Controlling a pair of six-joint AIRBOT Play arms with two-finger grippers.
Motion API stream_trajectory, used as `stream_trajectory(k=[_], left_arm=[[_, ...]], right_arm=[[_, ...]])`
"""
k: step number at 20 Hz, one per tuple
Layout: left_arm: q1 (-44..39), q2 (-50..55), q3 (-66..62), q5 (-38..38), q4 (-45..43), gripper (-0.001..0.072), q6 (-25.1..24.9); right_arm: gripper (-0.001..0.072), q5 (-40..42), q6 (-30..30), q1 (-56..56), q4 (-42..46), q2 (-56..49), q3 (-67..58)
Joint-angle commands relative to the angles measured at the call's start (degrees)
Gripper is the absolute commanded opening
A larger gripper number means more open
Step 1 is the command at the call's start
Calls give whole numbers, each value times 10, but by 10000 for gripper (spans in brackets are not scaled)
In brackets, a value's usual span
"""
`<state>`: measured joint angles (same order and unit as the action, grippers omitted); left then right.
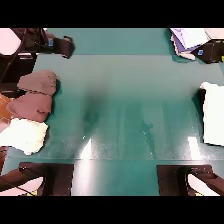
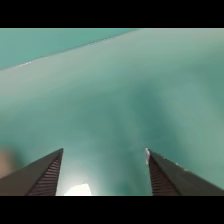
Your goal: Fold the shirts.
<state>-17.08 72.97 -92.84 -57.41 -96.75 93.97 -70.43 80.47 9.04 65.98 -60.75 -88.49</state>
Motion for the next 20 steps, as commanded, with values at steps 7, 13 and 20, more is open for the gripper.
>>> stream_trajectory(k=[7, 13, 20], left_arm=[[204, 201, 40, 6, -25, 621, 71], [216, 236, 36, 26, -23, 199, 70], [216, 123, -19, 19, -8, 32, 37]], right_arm=[[19, 27, 1, 0, -1, 0, 0], [19, 30, 1, 0, -1, 0, 0], [19, 39, 1, -1, -2, 0, -59]])
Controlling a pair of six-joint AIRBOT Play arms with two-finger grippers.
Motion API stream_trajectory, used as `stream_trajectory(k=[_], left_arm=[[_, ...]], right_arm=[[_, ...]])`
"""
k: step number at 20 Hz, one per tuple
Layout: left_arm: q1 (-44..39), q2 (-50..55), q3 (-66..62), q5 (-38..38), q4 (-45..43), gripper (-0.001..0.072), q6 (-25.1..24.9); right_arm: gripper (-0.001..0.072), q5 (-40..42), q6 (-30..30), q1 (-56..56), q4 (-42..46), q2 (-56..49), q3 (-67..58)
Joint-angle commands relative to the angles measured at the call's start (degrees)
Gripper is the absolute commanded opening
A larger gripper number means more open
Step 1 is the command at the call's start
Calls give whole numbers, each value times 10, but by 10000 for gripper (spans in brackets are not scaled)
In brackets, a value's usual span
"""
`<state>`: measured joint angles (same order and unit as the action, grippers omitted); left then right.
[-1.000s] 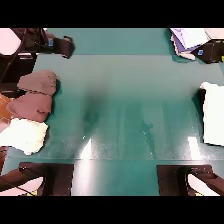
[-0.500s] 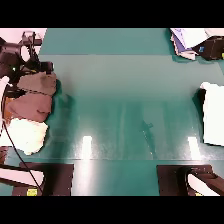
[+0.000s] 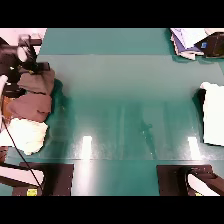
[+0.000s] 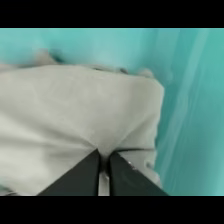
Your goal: Fold the shirts.
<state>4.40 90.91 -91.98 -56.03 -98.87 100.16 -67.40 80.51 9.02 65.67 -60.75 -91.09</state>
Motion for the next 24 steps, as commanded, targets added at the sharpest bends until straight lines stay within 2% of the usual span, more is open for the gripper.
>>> stream_trajectory(k=[1, 3, 5, 9, 13, 17, 19, 20, 21, 24], left_arm=[[1, -94, -47, 3, 37, 32, -47], [0, -175, -87, -10, 106, 32, -96], [-27, -246, -122, -33, 121, 31, -134], [-137, -328, -146, -66, 121, 30, -151], [-280, -290, -145, -134, 120, 30, -131], [-437, -173, -132, -198, 125, 32, -121], [-501, -106, -124, -202, 149, 50, -123], [-524, -74, -121, -191, 175, 342, -132], [-538, -49, -122, -178, 193, 604, -136], [-530, -21, -123, -153, 159, 619, -136]], right_arm=[[19, 18, 0, 0, 1, 0, -55], [19, 36, 0, 0, 1, 0, -97], [19, 45, 0, 0, 1, 0, -131], [19, 43, 0, 0, 3, 0, -154], [19, 33, 0, 0, 3, 0, -154], [19, 11, 0, 0, 2, 3, -154], [19, 8, 0, 0, 3, 9, -154], [19, 8, 0, 0, 3, 13, -154], [19, 8, 0, 0, 3, 19, -154], [19, 10, 0, -1, 4, 36, -154]])
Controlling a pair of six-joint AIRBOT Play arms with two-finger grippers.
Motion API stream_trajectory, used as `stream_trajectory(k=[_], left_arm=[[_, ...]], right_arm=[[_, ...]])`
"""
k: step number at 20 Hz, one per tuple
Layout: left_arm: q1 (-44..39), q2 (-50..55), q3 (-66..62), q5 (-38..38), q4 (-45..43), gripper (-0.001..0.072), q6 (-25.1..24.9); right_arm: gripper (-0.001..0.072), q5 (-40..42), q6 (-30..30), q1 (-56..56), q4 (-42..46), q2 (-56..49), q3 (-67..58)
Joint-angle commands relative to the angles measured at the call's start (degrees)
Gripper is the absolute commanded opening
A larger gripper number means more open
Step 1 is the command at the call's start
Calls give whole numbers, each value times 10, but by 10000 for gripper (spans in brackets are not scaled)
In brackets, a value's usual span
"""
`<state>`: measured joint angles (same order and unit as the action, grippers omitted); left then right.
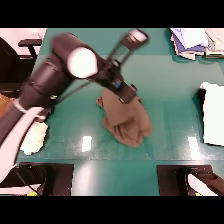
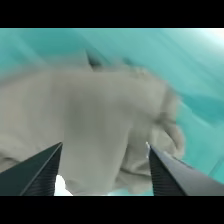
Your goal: Fold the shirts.
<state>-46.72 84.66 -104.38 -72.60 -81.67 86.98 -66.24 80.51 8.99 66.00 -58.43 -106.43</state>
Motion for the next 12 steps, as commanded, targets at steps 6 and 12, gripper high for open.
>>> stream_trajectory(k=[6, 12], left_arm=[[175, 31, 27, 0, -31, 619, 48], [296, 39, 230, 123, 163, 618, 21]], right_arm=[[19, 2, 0, 0, 1, 32, 0], [19, 1, 0, 0, 0, 25, 1]])
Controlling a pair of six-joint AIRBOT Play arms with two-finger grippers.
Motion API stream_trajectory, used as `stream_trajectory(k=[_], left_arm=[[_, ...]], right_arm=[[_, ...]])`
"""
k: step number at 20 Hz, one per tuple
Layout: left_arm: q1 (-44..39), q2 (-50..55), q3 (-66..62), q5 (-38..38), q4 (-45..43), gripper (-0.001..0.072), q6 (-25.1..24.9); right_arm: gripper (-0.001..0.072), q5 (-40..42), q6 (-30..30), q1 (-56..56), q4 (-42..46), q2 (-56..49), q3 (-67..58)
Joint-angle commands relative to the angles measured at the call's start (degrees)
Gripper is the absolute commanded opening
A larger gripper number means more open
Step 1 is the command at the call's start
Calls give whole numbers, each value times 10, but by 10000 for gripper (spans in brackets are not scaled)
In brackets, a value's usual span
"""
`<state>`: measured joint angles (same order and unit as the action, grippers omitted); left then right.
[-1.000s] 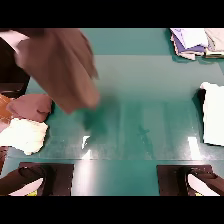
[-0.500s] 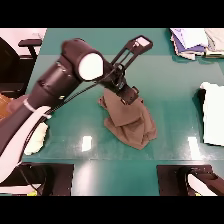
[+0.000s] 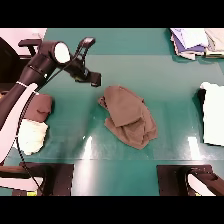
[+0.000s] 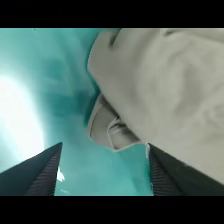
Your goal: Fold the shirts.
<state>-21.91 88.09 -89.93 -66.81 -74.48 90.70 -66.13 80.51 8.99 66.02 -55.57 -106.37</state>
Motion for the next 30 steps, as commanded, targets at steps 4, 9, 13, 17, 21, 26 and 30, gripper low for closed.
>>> stream_trajectory(k=[4, 9, 13, 17, 21, 26, 30], left_arm=[[46, 36, 170, 113, 150, 618, -48], [18, 64, 177, 155, 191, 584, -85], [24, 64, 171, 173, 189, 31, -82], [72, 46, 126, 134, 155, 32, -82], [98, 23, 116, 127, 121, 32, -82], [97, 23, 116, 124, 102, 32, -82], [97, 23, 116, 122, 102, 32, -82]], right_arm=[[19, -11, 0, 0, -5, -22, 0], [19, -36, 0, 0, -5, -56, 0], [19, -108, 1, 0, -4, -82, 0], [19, -216, 31, -15, 16, -98, 51], [20, -196, 56, -58, 15, -51, 277], [477, -102, 70, -51, -30, -26, 609], [446, 6, 33, 20, -163, -75, 735]])
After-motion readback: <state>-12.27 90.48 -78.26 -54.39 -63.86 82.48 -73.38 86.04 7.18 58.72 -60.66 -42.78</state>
